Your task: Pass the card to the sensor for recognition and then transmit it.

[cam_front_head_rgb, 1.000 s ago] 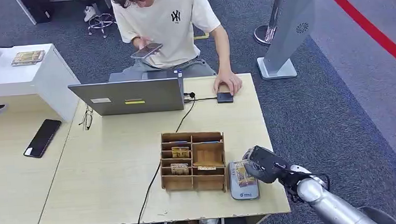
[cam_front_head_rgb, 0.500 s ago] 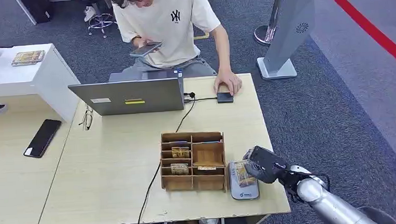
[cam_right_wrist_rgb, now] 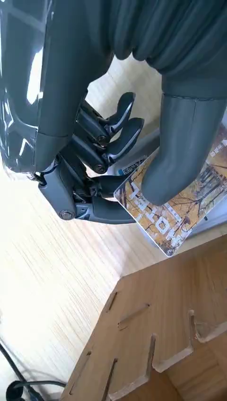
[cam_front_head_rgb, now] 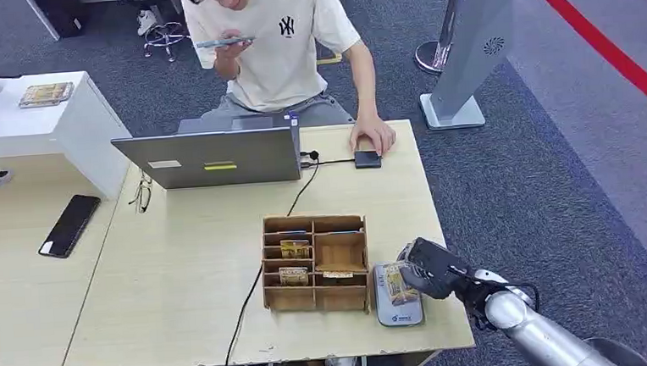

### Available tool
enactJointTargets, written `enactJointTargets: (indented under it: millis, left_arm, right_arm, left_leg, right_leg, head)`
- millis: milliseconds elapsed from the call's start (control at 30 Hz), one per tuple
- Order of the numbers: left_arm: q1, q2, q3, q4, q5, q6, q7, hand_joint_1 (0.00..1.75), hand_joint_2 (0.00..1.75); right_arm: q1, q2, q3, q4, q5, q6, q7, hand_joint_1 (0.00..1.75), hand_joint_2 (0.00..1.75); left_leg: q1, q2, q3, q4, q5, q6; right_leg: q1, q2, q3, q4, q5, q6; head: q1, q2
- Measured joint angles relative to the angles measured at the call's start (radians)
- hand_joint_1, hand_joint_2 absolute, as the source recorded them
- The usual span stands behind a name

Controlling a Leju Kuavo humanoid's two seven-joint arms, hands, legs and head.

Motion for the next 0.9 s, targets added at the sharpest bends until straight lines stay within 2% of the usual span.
enactJointTargets:
  millis: [900]
  left_arm:
    - [0.0,0.0,0.0,0.0,-0.001,0.0,0.0,0.0,0.0]
  right_arm:
    - [-0.002,0.0,0.0,0.006,0.0,0.0,0.0,1.75,1.75]
  left_leg:
    - [0.0,0.0,0.0,0.0,0.0,0.0]
  right_leg:
    - [0.0,0.0,0.0,0.0,0.0,0.0]
  head:
    - [0.0,0.0]
